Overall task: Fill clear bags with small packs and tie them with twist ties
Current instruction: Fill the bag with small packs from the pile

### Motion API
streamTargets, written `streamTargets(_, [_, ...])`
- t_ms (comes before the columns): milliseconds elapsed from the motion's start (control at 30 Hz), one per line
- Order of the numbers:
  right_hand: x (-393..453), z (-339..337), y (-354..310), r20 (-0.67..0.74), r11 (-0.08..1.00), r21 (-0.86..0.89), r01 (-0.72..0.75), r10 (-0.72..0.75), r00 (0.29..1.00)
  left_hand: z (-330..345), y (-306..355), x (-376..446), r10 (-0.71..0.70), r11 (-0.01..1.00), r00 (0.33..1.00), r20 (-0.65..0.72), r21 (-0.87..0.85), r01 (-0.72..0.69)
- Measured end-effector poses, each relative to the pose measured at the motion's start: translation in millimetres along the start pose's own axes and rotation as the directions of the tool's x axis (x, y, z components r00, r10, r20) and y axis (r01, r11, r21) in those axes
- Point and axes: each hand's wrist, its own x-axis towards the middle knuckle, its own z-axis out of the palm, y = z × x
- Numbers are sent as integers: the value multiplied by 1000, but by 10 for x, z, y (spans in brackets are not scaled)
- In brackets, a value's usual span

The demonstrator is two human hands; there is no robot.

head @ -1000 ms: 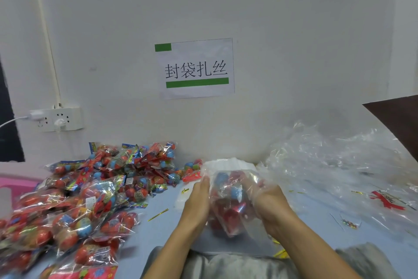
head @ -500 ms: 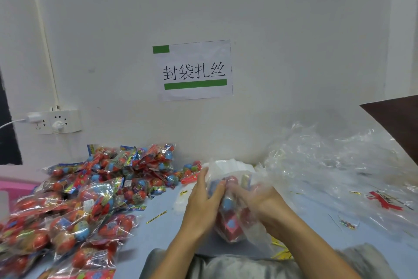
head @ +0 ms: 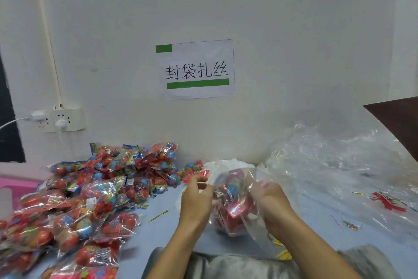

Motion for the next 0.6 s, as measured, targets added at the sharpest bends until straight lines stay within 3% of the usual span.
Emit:
streamTargets(100, [-10, -40, -12, 25, 994, -105, 15, -13, 1000, 37, -13, -44, -18, 999, 996, 84, -42, 21])
streamTargets(233, [-111, -56, -118, 143, 995, -101, -9, 24, 989, 57, -66, -62, 11, 1000, 1000, 11, -4, -11])
streamTargets(367, [-99, -83, -117, 70, 975, -223, 18, -3, 998, 41, -39, -48, -23, 999, 1000, -13, -43, 22])
streamTargets(500, [-91, -101, -106, -10, 937, -347, 29, -35, 999, -34, 31, -12, -70, 992, 987, 145, -97, 85])
streamTargets(600, [-78, -84, -99, 1, 952, -305, 20, -20, 1000, -77, 13, -19, -28, 999, 969, 246, -20, 34])
